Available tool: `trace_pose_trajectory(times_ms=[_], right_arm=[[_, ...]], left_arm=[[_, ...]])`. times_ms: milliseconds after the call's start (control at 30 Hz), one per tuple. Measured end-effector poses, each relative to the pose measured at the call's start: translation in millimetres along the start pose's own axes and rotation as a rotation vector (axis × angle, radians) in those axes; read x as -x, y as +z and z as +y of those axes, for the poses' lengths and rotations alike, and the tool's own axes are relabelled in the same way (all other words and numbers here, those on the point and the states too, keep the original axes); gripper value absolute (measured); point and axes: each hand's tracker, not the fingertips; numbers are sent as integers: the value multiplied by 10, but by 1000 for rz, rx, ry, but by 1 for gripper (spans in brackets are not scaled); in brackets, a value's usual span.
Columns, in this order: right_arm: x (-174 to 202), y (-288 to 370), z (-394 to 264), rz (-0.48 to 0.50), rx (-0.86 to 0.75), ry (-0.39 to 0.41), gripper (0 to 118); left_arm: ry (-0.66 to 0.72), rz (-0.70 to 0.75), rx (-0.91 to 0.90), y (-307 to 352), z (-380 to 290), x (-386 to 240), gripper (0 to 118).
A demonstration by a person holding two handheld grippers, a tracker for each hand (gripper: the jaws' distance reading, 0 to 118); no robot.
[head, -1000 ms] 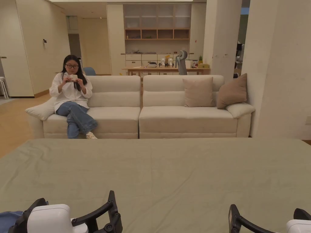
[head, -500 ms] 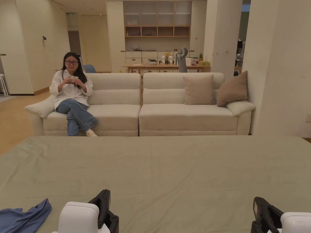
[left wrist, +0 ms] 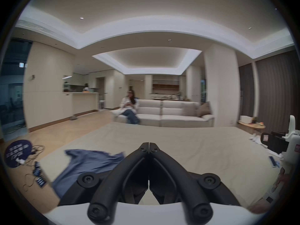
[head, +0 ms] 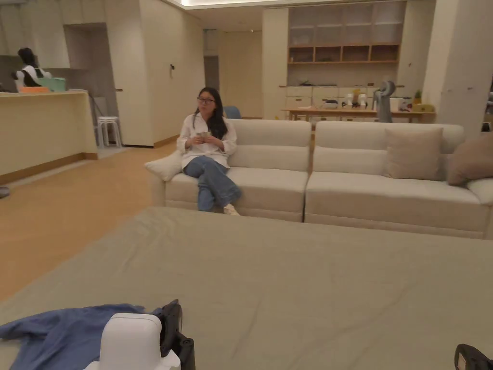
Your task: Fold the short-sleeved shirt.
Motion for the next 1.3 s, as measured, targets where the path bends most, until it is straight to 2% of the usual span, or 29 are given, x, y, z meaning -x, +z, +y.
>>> trace_pose_trajectory(times_ms=[133,200,300,467,500,567,633,667,700,733,767,800,833,867,933,1100,1200,1233,1267,1300], right_arm=[[658,-204,49,198,3,47,0],[974,-280,85,245,6,62,0],[1270,-336,108,375,22,7,0],[1331,-335,126,427,58,46,0],[1288,-331,119,427,69,56,0],[1153,-370,88,404,111,67,0],[1013,-414,30,367,160,55,0],[936,-444,-12,344,182,49,0],[872,-494,-46,322,202,52,0],[808,-526,-88,304,220,57,0],[746,-563,-139,289,237,65,0],[698,-599,-186,276,257,72,0],[651,-657,-239,259,284,78,0],[608,-703,-293,246,313,78,0],[537,-772,-385,240,354,58,0],[487,-935,-587,253,448,22,0],[490,-988,-668,281,470,21,0],[504,-1005,-691,288,478,21,0],[512,-1020,-707,292,486,23,0],[513,-1029,-715,294,491,23,0]], left_arm=[[-51,251,-15,395,-43,803,0],[-60,316,-7,535,-105,1054,0],[-27,383,23,552,-171,1220,0],[121,259,21,201,74,1312,0],[133,223,65,19,146,1393,0],[149,130,360,-597,257,1602,0],[265,-16,698,-1282,80,1891,0],[325,-102,817,-1634,-70,2010,0],[352,-115,888,-1863,-265,2075,2],[320,-53,923,-2034,-432,2097,9],[277,-24,974,-2220,-585,2124,29],[245,-4,1017,-2378,-734,2145,78],[228,10,1056,-2546,-891,2180,108],[230,36,1068,-2669,-1024,2220,117],[207,80,1059,-2863,-1140,2293,116],[163,64,1056,-3272,-1336,2442,116],[195,92,1267,-3399,-1728,2465,118],[155,101,1257,-3362,-1768,2414,118],[88,72,1147,-3289,-1650,2363,118],[128,89,1179,-3306,-1672,2372,118]])
